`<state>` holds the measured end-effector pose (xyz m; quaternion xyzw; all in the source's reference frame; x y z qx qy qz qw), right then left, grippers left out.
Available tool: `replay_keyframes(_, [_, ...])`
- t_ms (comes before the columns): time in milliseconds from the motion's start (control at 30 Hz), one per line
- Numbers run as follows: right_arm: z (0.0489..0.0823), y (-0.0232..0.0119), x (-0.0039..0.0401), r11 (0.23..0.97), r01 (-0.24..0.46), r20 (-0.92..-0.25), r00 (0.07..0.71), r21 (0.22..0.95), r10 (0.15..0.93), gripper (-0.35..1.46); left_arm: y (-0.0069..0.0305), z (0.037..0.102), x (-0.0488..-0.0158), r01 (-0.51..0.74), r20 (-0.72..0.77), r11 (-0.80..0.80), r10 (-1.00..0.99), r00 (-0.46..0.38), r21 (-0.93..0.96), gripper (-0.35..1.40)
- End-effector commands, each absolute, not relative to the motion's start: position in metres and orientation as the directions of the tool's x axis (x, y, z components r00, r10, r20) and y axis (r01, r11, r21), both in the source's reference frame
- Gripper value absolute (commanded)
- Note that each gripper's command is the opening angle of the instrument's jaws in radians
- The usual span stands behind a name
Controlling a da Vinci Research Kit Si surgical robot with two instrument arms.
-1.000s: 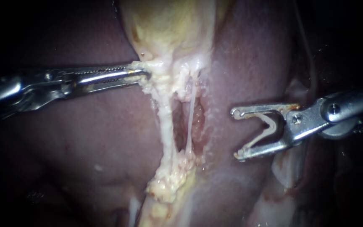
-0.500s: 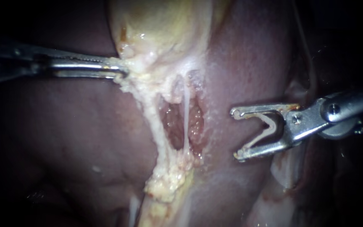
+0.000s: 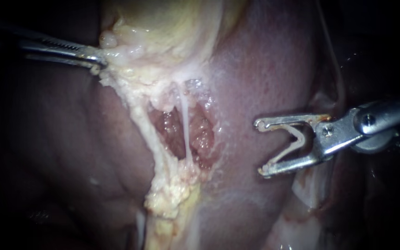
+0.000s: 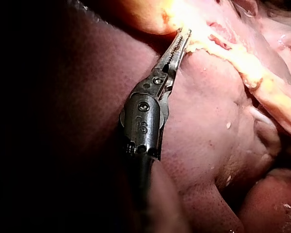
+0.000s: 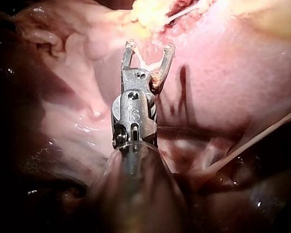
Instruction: Grabbing gallbladder
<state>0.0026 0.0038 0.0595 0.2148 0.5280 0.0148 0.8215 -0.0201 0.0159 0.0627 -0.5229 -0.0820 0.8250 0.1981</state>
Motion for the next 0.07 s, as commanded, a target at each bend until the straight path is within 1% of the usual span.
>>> replay_keyframes(33, [0.0595,0.0038,0.0026,0.907,0.202,-0.861,0.442,0.369,0.251,0.50,0.0157,0.0628,-0.0202,-0.242,-0.830,-0.909,0.411,-0.376,-0.341,-0.35])
replay_keyframes(67, [0.0595,0.0038,0.0026,0.907,0.202,-0.861,0.442,0.369,0.251,0.50,0.0156,0.0628,-0.0202,-0.240,-0.832,-0.911,0.406,-0.378,-0.335,-0.35])
